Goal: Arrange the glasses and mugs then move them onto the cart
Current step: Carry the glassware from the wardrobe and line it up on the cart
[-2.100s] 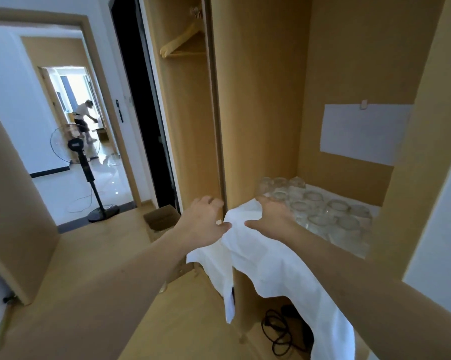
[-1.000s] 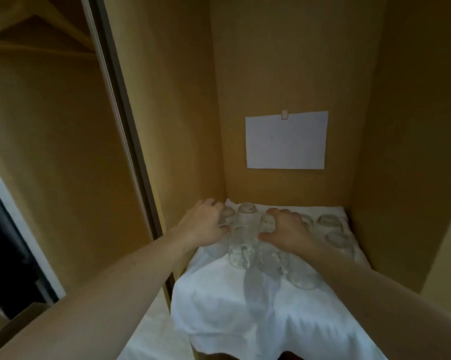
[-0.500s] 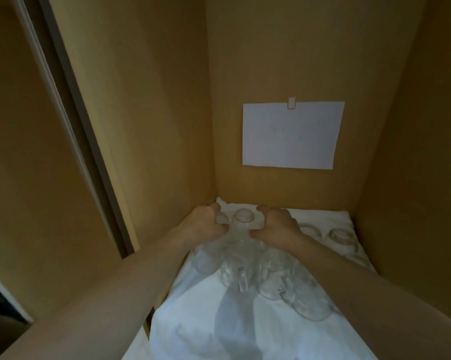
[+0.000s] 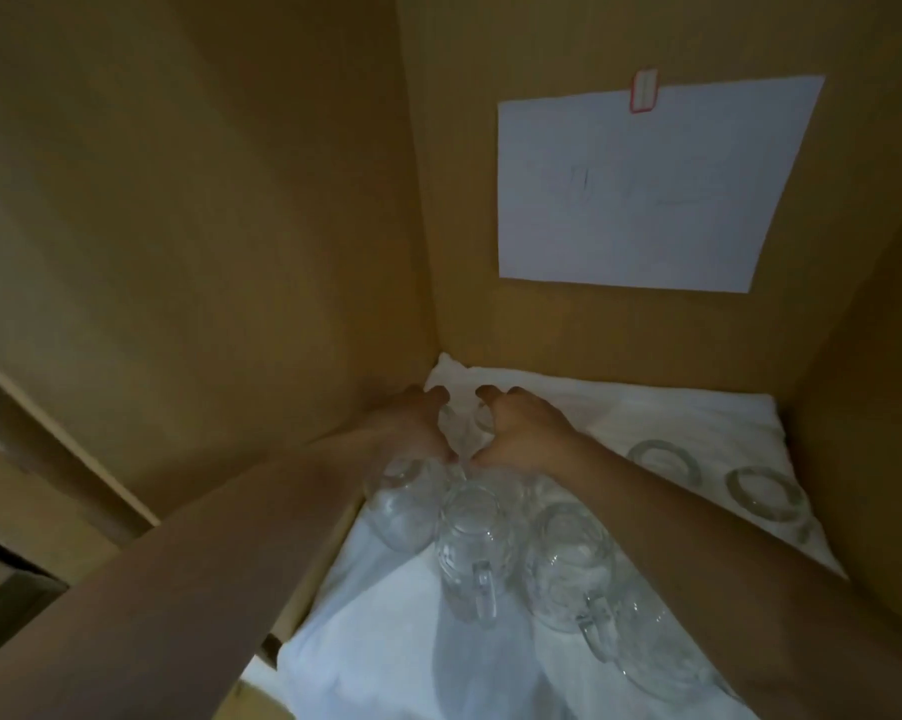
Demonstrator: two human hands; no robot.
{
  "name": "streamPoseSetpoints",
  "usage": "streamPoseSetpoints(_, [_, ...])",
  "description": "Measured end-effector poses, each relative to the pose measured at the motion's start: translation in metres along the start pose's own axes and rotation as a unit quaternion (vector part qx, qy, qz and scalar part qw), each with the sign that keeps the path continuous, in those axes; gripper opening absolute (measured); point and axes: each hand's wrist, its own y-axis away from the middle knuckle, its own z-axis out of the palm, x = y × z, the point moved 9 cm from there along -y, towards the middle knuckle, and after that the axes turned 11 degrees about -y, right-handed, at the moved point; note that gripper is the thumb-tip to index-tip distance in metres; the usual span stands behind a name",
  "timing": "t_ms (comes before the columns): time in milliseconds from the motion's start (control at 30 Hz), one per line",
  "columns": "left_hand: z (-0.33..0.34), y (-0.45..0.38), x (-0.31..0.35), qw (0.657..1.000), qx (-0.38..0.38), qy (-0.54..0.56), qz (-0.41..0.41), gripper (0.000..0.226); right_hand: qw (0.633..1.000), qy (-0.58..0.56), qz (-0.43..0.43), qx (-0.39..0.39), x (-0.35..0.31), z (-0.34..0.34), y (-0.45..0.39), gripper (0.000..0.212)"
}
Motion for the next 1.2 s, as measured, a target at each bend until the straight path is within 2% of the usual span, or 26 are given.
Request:
streamPoseSetpoints(200, [0.007, -0.011, 0.004, 0.995, -0.101, 0.004, -0.023, 0.093, 0.999, -0.037, -0.012, -0.012, 0.005, -0.014, -0.019, 0.076])
streamPoseSetpoints(400, [0.011, -0.025, 0.011, 0.993, -0.107, -0.037, -0.031, 0.074, 0.996, -0.078, 0.0, 0.043, 0.014, -0.036, -0.027, 0.083])
streamPoseSetpoints(500, [0.006, -0.028, 0.009, 0.997, -0.071, -0.006, -0.039, 0.068, 0.987, -0.107, 0.012, 0.12, 0.02, -0.055, -0.022, 0.072])
streamPoseSetpoints(667, [-0.021, -0.012, 0.016, 0.999, 0.041, 0.006, -0.007, 0.061, 0.961, -0.132, 0.053, 0.236, 0.024, -0.085, 0.005, 0.08])
streamPoseSetpoints(767, [-0.063, 0.007, 0.02, 0.99, 0.129, 0.048, 0.016, 0.06, 0.931, -0.153, 0.08, 0.321, 0.02, -0.11, 0.036, 0.081])
streamPoseSetpoints(867, [-0.114, 0.04, 0.016, 0.962, 0.245, 0.114, 0.02, 0.056, 0.89, -0.177, 0.104, 0.408, 0.01, -0.135, 0.073, 0.079])
streamPoseSetpoints(967, [-0.147, 0.076, 0.004, 0.913, 0.332, 0.238, -0.013, 0.065, 0.848, -0.221, 0.105, 0.471, -0.003, -0.148, 0.112, 0.08])
streamPoseSetpoints(1033, [-0.155, 0.091, -0.005, 0.867, 0.333, 0.369, -0.015, 0.072, 0.803, -0.28, 0.099, 0.516, -0.008, -0.151, 0.14, 0.084])
streamPoseSetpoints(1100, [-0.153, 0.104, -0.006, 0.825, 0.301, 0.478, 0.011, 0.084, 0.762, -0.332, 0.097, 0.548, -0.015, -0.148, 0.169, 0.09])
streamPoseSetpoints(1200, [-0.142, 0.13, 0.0, 0.744, 0.233, 0.625, 0.043, 0.078, 0.736, -0.346, 0.095, 0.573, -0.031, -0.14, 0.211, 0.091])
